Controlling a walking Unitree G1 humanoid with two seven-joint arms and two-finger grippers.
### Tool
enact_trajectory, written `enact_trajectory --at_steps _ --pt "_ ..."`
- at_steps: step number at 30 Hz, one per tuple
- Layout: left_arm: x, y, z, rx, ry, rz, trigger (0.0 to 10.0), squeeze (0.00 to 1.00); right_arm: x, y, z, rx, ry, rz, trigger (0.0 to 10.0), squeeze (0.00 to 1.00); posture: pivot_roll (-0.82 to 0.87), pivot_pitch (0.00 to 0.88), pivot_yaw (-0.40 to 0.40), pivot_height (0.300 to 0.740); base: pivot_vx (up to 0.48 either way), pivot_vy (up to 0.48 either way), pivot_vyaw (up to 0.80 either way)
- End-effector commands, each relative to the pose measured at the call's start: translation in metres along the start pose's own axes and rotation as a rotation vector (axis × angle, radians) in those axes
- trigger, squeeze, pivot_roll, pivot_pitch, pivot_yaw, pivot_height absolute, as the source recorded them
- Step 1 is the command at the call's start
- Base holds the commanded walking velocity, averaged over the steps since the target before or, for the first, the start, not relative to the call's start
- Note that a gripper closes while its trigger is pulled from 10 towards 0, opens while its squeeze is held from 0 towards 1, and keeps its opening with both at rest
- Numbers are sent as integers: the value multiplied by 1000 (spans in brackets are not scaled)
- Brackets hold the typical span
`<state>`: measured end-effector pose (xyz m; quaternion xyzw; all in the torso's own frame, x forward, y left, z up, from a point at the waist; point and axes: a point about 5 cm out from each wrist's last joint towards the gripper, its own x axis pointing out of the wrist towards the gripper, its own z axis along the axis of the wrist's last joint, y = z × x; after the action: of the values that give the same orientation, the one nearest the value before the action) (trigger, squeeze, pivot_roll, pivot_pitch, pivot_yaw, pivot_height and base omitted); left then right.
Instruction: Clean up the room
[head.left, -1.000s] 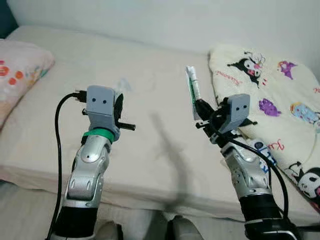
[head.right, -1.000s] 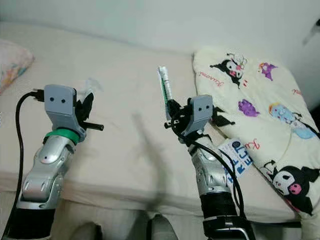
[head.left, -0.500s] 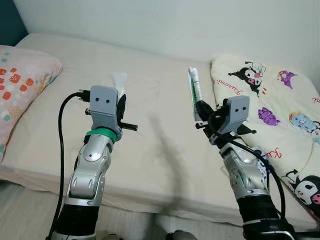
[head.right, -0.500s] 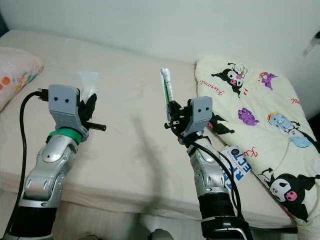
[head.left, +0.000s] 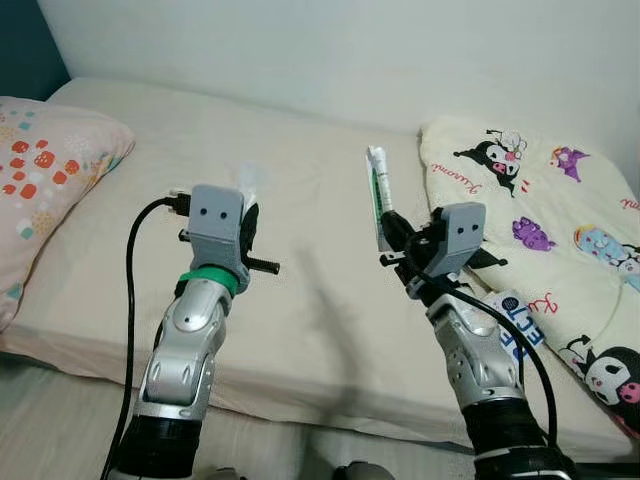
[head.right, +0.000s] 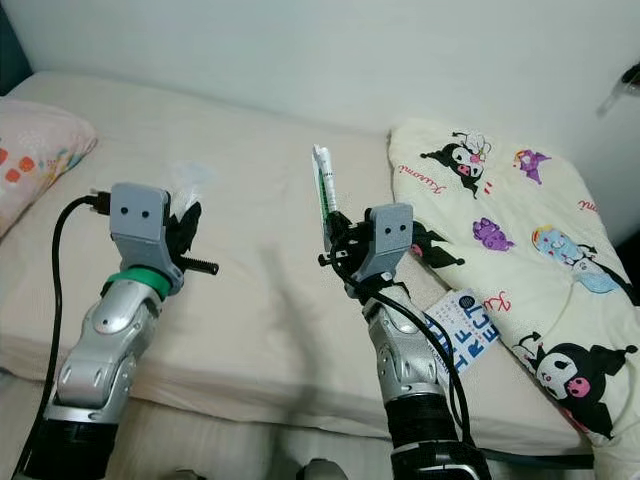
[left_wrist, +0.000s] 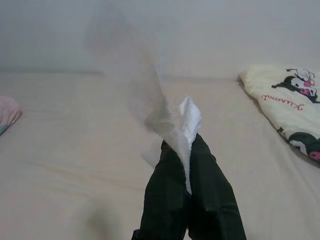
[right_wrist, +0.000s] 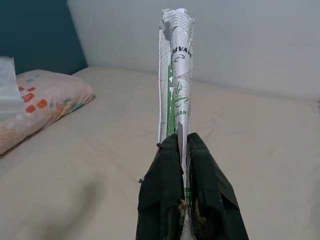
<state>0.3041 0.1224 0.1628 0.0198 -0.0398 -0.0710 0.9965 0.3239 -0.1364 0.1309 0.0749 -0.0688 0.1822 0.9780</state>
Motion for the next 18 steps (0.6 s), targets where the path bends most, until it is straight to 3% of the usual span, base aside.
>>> enact_trajectory --at_steps 1,4,6,9,18 --pt "-3 -3 -2 5 4 -15 10000 0 -3 -1 -2 -5 1 -14 10000 0 -3 0 -32 730 -319 0 0" --pt "-3 -3 -2 5 3 -15 10000 0 -3 -2 -2 -19 7 -24 10000 0 -4 0 -31 730 -319 0 0" --pt "-3 -3 -2 6 3 -15 10000 0 -2 -3 -2 -15 3 -37 10000 0 -3 0 -30 730 -319 0 781" --pt "-3 -2 -2 6 5 -16 10000 0 -1 -6 1 63 -23 -73 10000 0 -2 0 -27 730 -319 0 715" --pt "-2 -2 -2 10 6 -19 10000 0 -1 -6 3 107 -34 -73 10000 0 -2 0 -21 730 -315 0 0"
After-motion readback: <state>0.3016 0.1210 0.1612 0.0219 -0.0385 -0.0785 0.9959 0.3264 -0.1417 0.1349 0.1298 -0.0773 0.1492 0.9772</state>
